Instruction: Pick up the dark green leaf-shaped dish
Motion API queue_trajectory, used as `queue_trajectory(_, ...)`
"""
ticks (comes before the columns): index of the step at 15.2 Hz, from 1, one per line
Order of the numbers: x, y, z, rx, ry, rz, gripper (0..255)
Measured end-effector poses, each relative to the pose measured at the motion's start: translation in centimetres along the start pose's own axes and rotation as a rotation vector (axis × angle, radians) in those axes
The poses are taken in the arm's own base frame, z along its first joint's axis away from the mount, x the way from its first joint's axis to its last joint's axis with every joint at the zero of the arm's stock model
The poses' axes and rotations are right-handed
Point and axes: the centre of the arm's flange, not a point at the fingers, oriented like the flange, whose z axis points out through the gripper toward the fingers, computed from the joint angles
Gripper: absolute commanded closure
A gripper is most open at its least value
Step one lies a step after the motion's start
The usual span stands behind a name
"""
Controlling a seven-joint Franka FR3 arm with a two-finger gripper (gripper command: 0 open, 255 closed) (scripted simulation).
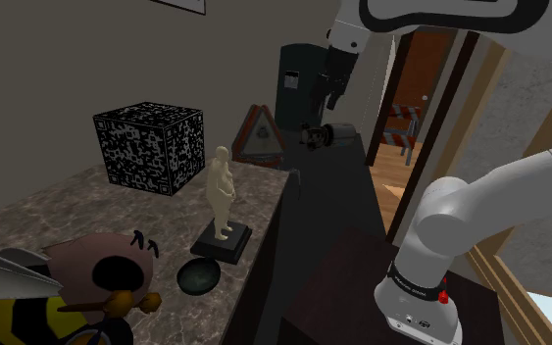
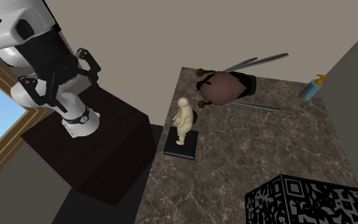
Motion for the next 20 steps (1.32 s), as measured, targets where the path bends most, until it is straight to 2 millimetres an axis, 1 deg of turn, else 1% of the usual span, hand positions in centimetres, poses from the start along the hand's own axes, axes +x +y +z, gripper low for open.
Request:
queue_trajectory(1,0.0,0.0,0.0,0.0,0.0,0.0,0)
queue_trajectory(2,0.1,-0.5,0.3,-0.001,-0.002,0.0,0)
queue_trajectory(5,0.5,-3.1,2.4,-0.008,-0.015,-0.002,0)
queue_trajectory(6,0.4,-4.2,3.3,-0.01,-0.02,-0.002,0)
queue_trajectory(8,1.1,-6.4,5.1,-0.015,-0.029,-0.002,0)
queue_trajectory(9,1.3,-7.6,5.6,-0.018,-0.034,-0.003,0)
queue_trajectory(11,1.5,-9.6,7.5,-0.023,-0.043,-0.004,0)
queue_trajectory(12,1.9,-10.7,8.0,-0.025,-0.048,-0.004,0)
queue_trajectory(14,2.2,-13.1,9.7,-0.03,-0.058,-0.005,0)
queue_trajectory(16,2.1,-14.9,11.3,-0.035,-0.067,-0.005,0)
queue_trajectory(17,2.5,-15.9,12.1,-0.038,-0.071,-0.005,0)
queue_trajectory(19,2.4,-18.2,14.0,-0.043,-0.081,-0.007,0)
queue_trajectory(20,2.7,-19.2,14.7,-0.046,-0.086,-0.007,0)
